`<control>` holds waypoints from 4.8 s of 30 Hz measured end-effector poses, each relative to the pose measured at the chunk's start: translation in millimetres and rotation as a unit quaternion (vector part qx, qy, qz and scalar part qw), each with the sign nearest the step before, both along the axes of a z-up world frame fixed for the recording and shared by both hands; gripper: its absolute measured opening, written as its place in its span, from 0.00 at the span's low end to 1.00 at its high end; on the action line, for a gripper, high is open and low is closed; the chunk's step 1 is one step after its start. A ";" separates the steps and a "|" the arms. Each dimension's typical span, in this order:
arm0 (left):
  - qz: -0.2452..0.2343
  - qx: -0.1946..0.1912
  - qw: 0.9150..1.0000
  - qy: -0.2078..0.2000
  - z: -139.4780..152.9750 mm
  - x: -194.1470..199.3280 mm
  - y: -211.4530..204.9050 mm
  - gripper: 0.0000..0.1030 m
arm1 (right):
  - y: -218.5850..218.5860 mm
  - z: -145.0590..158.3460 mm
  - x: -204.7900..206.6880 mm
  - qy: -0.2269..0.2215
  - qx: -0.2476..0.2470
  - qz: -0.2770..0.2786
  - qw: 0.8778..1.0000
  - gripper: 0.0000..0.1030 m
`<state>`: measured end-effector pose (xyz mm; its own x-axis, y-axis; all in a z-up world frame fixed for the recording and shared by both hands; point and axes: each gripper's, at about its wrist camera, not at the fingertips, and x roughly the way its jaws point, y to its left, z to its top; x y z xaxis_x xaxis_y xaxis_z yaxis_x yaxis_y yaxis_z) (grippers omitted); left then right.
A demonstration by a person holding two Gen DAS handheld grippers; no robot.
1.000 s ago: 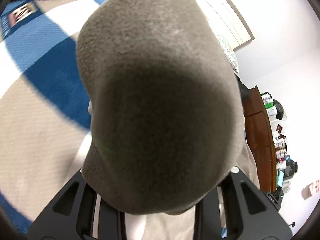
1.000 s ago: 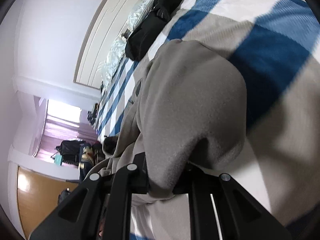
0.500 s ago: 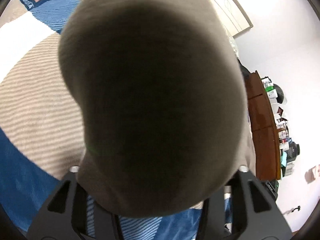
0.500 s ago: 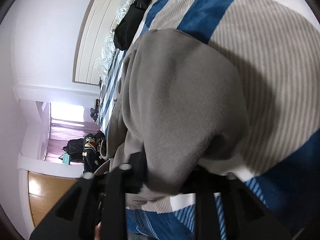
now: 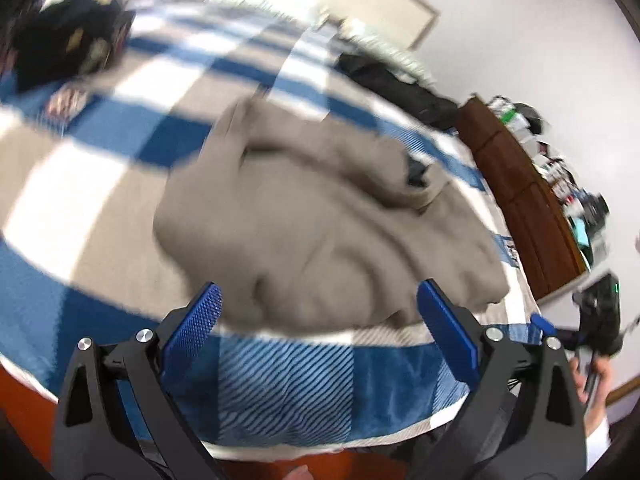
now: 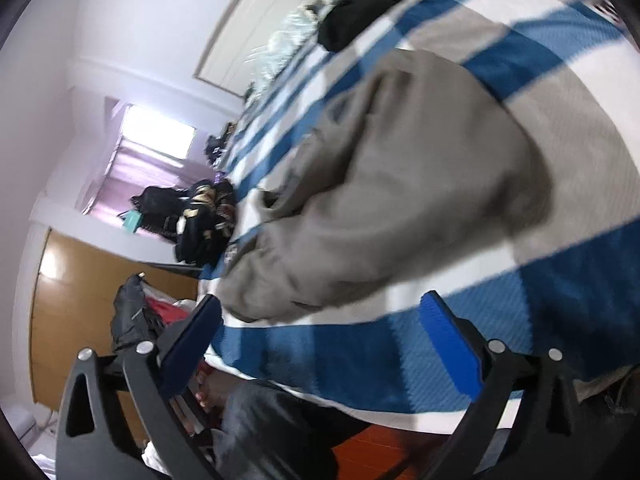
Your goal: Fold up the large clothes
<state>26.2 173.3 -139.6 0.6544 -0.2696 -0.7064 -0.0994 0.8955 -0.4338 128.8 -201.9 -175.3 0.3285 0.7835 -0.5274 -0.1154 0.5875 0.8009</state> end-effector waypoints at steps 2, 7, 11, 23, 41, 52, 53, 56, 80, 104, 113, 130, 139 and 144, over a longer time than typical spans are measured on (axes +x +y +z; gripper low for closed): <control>-0.018 -0.002 1.000 -0.019 19.3 12.9 2.8 0.93 | 21.9 5.7 21.2 0.017 0.023 0.018 0.999 0.96; -0.041 -0.007 0.998 -0.041 18.4 46.9 -8.0 0.93 | 93.9 -4.6 81.1 0.073 0.031 0.044 0.996 0.96; -0.038 -0.025 0.999 -0.015 -15.9 74.8 -17.5 0.93 | 128.6 -30.5 133.0 0.138 0.016 0.021 0.990 0.96; -0.053 0.022 0.998 0.010 -83.4 78.6 -24.1 0.93 | 180.0 -94.6 205.1 0.225 -0.121 -0.010 0.967 0.89; -0.075 0.072 0.993 -0.047 -83.5 61.9 -31.0 0.93 | 196.1 -59.4 269.6 0.153 -0.094 -0.046 0.983 0.11; -0.073 0.080 0.993 -0.045 -89.2 64.9 -33.9 0.93 | 192.8 -137.2 306.3 0.223 -0.141 -0.053 0.963 0.12; -0.075 0.085 0.993 -0.046 -89.7 64.4 -34.9 0.93 | 189.7 -140.1 303.9 0.226 -0.131 -0.054 0.964 0.13; -0.080 0.101 0.991 -0.047 -86.6 61.1 -40.5 0.93 | 183.2 -128.7 295.1 0.229 -0.087 -0.029 0.969 0.72; -0.002 0.136 0.991 -0.023 -86.9 54.3 -7.6 0.93 | 284.5 -105.0 277.3 0.146 -0.067 0.081 0.984 0.95; 0.005 0.127 0.992 -0.015 -76.4 54.7 -4.1 0.94 | 171.2 34.5 199.8 -0.007 -0.066 0.104 0.992 0.95; -0.028 0.153 0.988 -0.012 -76.7 59.0 -34.8 0.94 | 11.3 -51.8 87.5 -0.018 -0.020 -0.053 0.998 0.95; -0.039 0.173 0.984 0.027 -98.6 55.7 -29.0 0.94 | -26.9 -119.1 81.5 0.032 0.089 -0.074 0.993 0.80; -0.079 0.091 0.992 -0.048 -29.6 35.8 -77.1 0.94 | -77.0 -102.8 -12.3 -0.004 0.063 -0.172 0.983 0.96; -0.118 0.019 0.991 -0.063 -25.7 55.3 -131.9 0.94 | -84.2 -141.0 -13.6 0.031 0.091 -0.211 0.973 0.96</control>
<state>81.4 41.4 -165.4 0.6604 -0.4006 -0.6351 0.1671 0.9030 -0.3958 115.2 -286.1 -316.3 0.6127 0.6685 -0.4216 0.1571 0.4199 0.8939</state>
